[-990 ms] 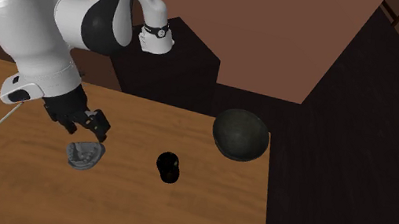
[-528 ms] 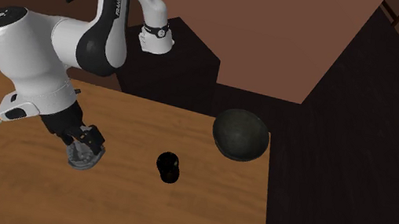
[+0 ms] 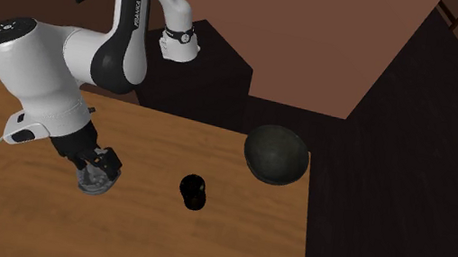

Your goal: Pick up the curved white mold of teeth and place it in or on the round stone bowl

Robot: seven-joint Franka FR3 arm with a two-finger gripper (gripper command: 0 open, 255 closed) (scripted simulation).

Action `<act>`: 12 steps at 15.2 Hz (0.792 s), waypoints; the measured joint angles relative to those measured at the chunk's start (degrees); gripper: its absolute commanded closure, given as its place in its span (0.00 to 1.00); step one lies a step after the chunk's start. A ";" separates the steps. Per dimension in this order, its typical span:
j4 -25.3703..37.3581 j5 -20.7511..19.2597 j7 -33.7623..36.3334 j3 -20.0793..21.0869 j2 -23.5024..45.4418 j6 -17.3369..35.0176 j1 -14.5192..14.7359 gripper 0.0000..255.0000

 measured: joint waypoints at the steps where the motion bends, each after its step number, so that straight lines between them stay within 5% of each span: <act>1: 0.00 0.00 0.00 0.00 0.00 0.00 0.00 1.00; 10: 0.07 0.01 0.01 0.02 -0.03 0.00 0.02 1.00; 11: 0.07 0.01 0.01 0.02 -0.03 0.00 0.02 0.00; 12: 0.07 0.01 0.01 0.02 -0.03 0.00 0.02 0.00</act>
